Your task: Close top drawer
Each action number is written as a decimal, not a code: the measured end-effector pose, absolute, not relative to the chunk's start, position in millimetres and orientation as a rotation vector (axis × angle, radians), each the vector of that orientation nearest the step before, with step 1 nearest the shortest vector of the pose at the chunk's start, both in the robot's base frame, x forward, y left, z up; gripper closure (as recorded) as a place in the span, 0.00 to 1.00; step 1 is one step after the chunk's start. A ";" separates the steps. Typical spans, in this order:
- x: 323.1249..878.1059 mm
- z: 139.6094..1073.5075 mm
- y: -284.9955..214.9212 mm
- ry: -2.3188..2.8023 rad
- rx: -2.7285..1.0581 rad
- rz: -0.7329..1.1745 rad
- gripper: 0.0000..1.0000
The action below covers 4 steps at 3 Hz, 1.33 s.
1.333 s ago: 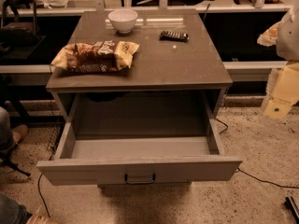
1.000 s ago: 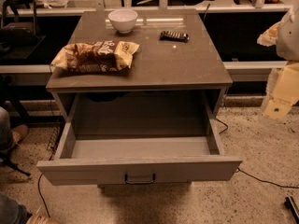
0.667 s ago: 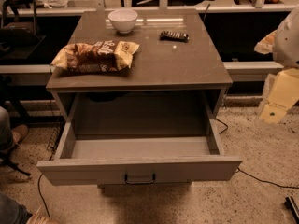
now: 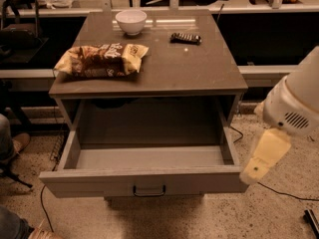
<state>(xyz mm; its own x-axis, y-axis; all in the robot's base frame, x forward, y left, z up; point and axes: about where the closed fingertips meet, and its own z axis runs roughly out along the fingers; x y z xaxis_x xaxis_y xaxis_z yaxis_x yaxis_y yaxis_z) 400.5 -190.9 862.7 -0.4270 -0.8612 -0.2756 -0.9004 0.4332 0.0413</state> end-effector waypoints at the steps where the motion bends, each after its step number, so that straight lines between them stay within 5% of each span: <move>1: 365.5 793.8 -172.7 2.608 -1.399 0.442 0.26; 4: 348.9 686.4 -143.6 2.717 -1.158 0.538 0.95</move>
Offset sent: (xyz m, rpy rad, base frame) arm -0.0703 0.0495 -0.1631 0.1963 0.2413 -0.2632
